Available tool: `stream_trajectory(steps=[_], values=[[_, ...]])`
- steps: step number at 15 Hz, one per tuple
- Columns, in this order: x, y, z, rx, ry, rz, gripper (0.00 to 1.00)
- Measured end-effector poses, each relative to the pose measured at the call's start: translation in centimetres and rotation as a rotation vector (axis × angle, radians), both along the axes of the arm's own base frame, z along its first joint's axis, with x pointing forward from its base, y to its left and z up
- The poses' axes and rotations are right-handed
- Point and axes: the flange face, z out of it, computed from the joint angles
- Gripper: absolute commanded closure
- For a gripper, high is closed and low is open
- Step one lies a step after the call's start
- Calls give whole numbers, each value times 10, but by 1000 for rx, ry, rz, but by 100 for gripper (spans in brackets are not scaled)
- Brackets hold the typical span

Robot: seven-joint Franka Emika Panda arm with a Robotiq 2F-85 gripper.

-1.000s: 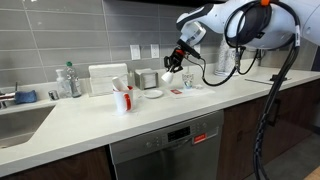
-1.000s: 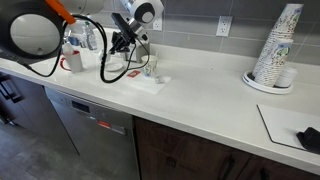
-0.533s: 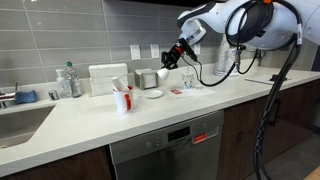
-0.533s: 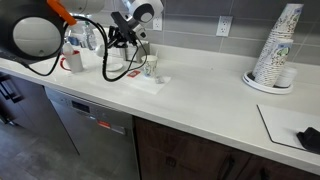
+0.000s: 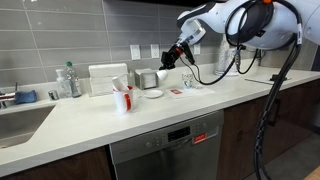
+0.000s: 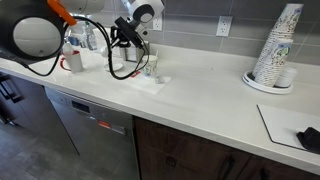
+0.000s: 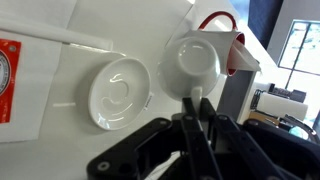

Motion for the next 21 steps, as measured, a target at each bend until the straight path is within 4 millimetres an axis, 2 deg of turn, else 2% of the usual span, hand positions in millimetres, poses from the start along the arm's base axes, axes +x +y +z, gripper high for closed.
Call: stream_trajectory(steps=[1, 2, 11, 12, 17, 21], values=[[0, 0, -1, 6, -20, 19, 94], [0, 0, -1, 10, -35, 36, 89], [-4, -3, -4, 20, -37, 65, 89], [-4, -3, -4, 21, -37, 65, 93], [-3, -4, -4, 19, -43, 68, 93], [-4, -16, -4, 28, -85, 86, 93]])
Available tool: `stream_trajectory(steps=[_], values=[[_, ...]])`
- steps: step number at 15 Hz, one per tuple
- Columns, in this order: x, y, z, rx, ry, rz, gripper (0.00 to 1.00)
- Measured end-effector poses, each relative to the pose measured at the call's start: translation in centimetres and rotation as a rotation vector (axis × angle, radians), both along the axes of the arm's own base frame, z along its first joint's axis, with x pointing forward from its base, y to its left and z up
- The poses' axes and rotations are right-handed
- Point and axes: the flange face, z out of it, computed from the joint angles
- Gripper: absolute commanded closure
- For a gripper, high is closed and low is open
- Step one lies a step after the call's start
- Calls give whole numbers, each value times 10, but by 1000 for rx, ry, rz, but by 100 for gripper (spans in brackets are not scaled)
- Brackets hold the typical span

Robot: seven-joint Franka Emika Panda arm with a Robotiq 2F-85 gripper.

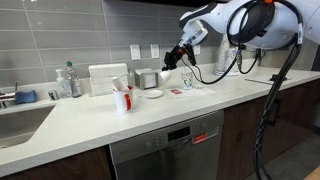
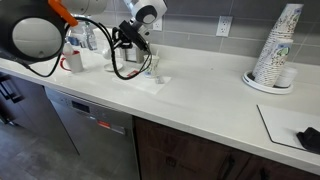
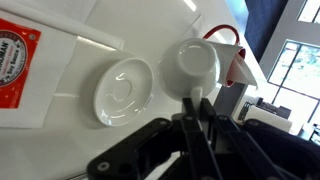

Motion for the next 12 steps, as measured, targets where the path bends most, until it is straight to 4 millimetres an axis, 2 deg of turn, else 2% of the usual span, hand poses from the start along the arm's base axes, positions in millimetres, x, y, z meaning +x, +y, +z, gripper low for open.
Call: stream_trajectory(steps=[7, 12], values=[[-3, -37, -13, 14, -28, -20, 93], [-3, -44, -12, 49, -146, -4, 93]])
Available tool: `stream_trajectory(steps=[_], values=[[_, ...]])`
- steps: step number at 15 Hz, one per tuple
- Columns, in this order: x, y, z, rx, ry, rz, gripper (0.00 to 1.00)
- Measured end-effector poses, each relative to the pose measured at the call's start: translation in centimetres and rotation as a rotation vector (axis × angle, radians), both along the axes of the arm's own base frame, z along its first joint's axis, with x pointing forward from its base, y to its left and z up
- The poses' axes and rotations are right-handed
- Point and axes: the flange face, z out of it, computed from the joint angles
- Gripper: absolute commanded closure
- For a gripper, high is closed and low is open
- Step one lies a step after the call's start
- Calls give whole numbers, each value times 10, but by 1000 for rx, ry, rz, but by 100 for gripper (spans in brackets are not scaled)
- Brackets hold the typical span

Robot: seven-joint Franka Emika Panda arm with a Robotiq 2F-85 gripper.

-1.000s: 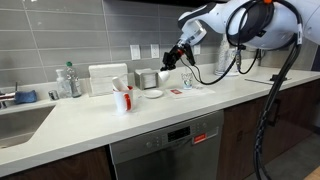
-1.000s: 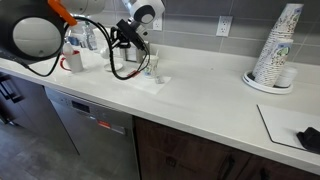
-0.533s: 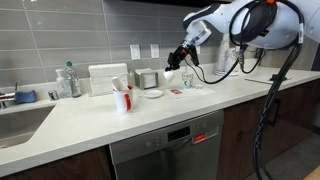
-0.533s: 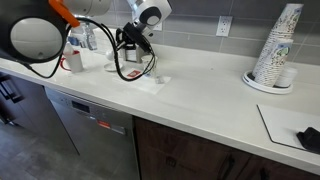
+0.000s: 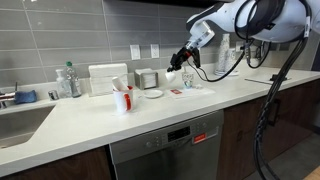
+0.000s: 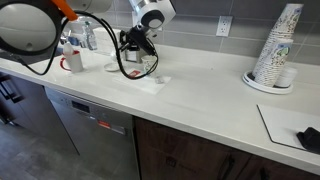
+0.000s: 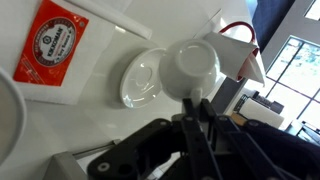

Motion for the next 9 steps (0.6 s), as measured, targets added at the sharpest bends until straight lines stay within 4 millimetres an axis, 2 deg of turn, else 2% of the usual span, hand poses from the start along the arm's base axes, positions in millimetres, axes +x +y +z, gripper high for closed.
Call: stream_trajectory(steps=[3, 9], values=[[-6, 1, 4, 31, -76, 33, 93], [-34, 0, 11, 102, -176, 83, 94]])
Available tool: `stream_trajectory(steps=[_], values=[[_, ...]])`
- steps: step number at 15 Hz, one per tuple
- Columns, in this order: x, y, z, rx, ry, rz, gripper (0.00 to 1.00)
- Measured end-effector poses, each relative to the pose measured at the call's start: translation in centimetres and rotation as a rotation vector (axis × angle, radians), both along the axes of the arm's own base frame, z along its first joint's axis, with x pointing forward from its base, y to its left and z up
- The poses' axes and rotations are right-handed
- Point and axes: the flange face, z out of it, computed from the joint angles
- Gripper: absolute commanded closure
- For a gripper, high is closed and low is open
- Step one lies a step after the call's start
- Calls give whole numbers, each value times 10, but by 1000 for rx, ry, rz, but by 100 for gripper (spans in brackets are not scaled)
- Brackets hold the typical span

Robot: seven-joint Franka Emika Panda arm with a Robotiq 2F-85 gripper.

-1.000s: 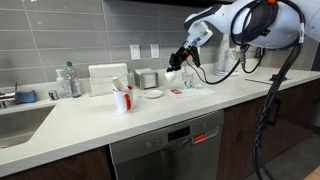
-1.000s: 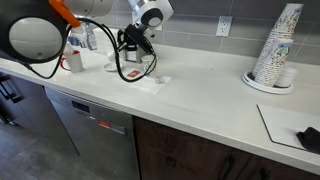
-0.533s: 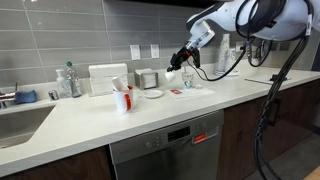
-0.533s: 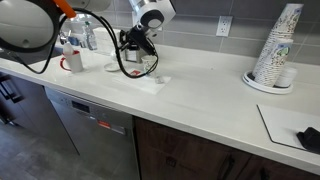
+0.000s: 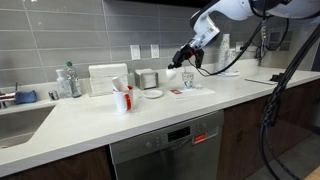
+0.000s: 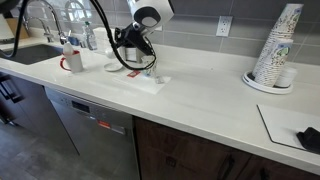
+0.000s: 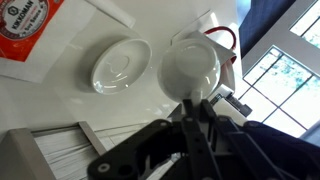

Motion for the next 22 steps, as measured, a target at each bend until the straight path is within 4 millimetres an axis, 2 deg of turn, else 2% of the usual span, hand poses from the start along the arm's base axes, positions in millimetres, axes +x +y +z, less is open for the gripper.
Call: stream_trajectory(steps=[7, 12, 15, 16, 19, 22], values=[[-48, -9, -1, 148, -91, -12, 96], [-81, -1, -14, 267, -182, -88, 96], [-89, 14, -26, 301, -268, -168, 96], [-90, 20, -30, 301, -288, -190, 89], [-90, 36, -40, 282, -312, -225, 89], [-90, 36, -40, 278, -314, -228, 89]])
